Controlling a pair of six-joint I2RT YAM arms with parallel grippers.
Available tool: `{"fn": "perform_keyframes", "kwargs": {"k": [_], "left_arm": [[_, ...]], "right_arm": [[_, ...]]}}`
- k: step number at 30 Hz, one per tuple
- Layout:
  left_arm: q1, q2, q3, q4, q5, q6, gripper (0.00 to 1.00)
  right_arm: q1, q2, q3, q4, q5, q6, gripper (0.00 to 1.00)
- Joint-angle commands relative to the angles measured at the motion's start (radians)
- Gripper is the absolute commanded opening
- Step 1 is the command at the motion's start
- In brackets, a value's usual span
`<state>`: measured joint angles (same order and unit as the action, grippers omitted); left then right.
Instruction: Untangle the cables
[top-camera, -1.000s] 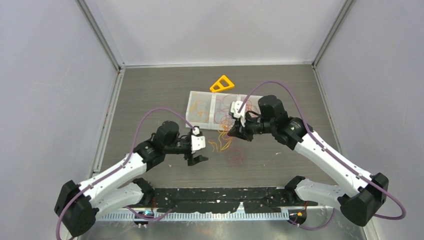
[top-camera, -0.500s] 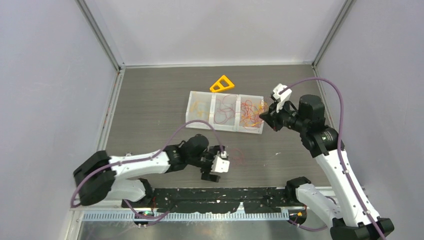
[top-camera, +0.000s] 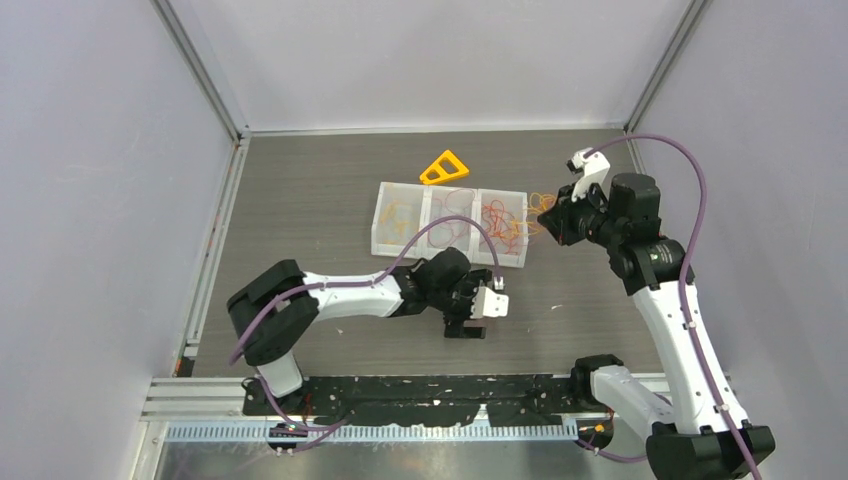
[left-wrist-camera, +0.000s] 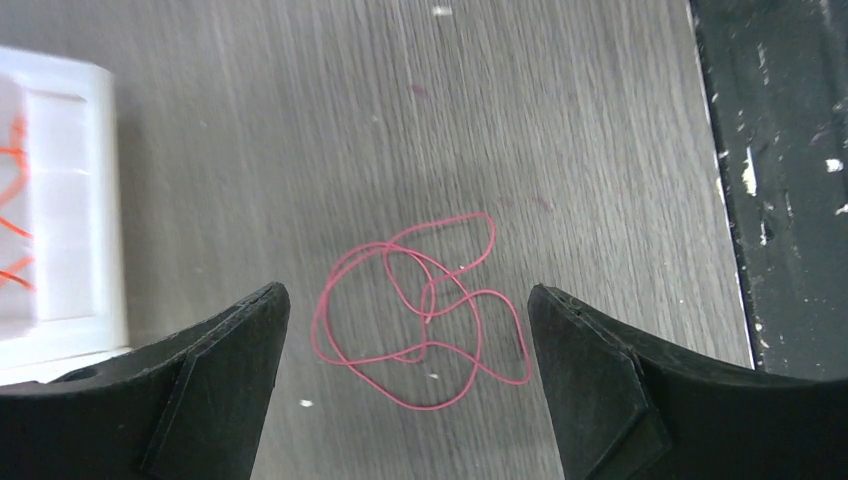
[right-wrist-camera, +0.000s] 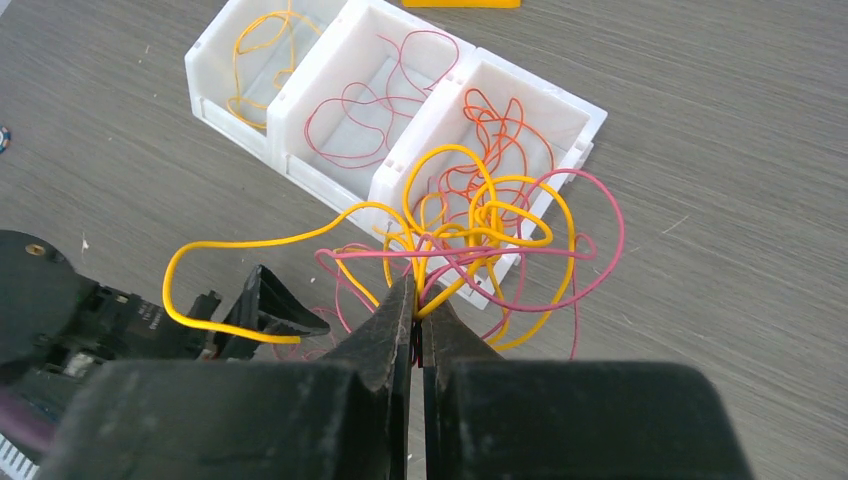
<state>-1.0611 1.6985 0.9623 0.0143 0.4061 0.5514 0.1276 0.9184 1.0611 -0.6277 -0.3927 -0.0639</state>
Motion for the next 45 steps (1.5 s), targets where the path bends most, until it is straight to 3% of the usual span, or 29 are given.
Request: {"fn": "perform_keyframes", "kwargs": {"k": [1,4,7,16,23,27,39,45], "left_arm": [[-0.006,0.054,0.057,-0.098,-0.047,-0.041,0.91],[-0.005,0.079,0.067,-0.164,-0.077,-0.036,0.86],[-0.005,0.069,0.040,-0.195,-0.073,0.001,0.74],[0.002,0.017,0.084,-0.308,-0.086,0.040,0.00],[0.128,-0.244,0.178,-0.378,0.085,-0.027,0.00],[0.209,-0.284,0.274,-0.395,0.134,-0.043,0.00],[0.408,0.070,0.618,-0.399,0.036,-0.053,0.00],[0.433,0.195,0.642,-0.379,-0.010,-0.036,0.01]], "right_arm": [[-0.024,0.014,0.055,0.002,-0.014,0.028,0.05],[-0.033,0.020,0.061,0.002,-0.036,0.016,0.05],[-0.038,0.029,0.064,0.001,-0.052,0.006,0.05],[-0.046,0.061,0.067,0.003,-0.100,-0.010,0.05],[-0.054,0.075,0.069,0.003,-0.127,-0.026,0.05],[-0.057,0.070,0.058,0.003,-0.136,-0.031,0.06],[-0.060,0.075,0.045,0.019,-0.138,-0.016,0.05],[-0.062,0.086,0.047,0.017,-0.155,-0.017,0.06]]}}
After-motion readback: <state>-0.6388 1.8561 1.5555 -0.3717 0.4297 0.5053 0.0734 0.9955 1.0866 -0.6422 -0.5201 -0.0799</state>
